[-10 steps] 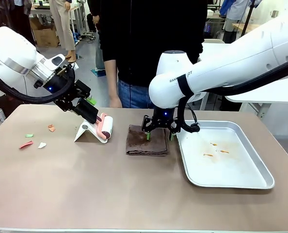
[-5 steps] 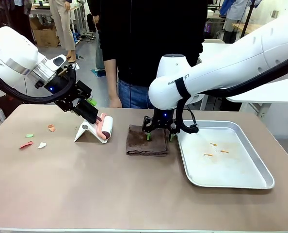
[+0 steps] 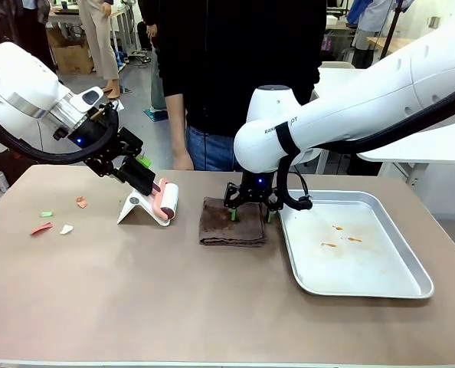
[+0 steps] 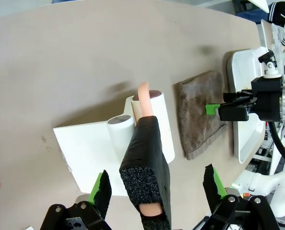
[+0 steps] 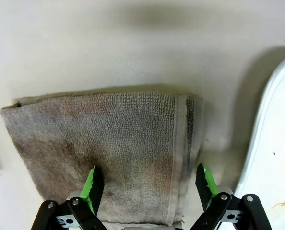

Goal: Clean the surface of the table.
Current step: Hold the Lint Roller with your left hand and the towel with your right hand.

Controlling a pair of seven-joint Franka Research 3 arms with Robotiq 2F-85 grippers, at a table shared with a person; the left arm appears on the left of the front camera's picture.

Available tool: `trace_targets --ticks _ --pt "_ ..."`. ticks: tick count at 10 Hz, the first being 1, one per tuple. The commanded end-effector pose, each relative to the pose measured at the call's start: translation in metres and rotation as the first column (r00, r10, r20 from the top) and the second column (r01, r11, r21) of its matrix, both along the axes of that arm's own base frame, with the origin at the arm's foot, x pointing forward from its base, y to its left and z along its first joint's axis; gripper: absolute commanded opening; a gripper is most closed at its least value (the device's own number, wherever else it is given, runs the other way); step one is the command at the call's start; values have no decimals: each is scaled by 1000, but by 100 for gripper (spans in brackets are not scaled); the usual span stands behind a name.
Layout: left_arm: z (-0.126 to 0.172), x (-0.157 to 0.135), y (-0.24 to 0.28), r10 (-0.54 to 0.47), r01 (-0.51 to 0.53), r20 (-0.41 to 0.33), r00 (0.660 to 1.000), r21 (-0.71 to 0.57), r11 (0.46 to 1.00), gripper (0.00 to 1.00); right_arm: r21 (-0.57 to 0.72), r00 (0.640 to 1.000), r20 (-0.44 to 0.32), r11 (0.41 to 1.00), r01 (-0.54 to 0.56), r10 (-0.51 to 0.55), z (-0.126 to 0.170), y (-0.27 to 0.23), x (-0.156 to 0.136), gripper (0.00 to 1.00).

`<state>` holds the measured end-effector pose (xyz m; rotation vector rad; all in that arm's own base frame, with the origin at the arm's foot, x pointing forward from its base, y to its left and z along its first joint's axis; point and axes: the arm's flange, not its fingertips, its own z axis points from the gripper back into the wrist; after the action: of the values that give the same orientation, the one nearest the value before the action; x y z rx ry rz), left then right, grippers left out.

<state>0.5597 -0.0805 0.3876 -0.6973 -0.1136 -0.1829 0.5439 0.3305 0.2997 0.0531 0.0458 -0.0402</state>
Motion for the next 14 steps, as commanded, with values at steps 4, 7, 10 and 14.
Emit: trace_targets --ticks 4,7,10,14 --pt "0 -1 1 11 -11 -28 1000 -4 1000 100 -10 999 2 999 33 -33 -1 1 4 49" --pt "0 -1 1 3 -3 -31 1000 3 1000 0 12 1000 -10 1000 29 -29 -2 1 3 0" --pt "0 0 1 1 -1 -32 1000 2 1000 0 20 1000 -16 1000 23 -22 -2 1 4 10" --pt "2 0 1 0 0 -21 1000 -1 1000 0 31 1000 -25 999 11 -10 -4 1 4 0"
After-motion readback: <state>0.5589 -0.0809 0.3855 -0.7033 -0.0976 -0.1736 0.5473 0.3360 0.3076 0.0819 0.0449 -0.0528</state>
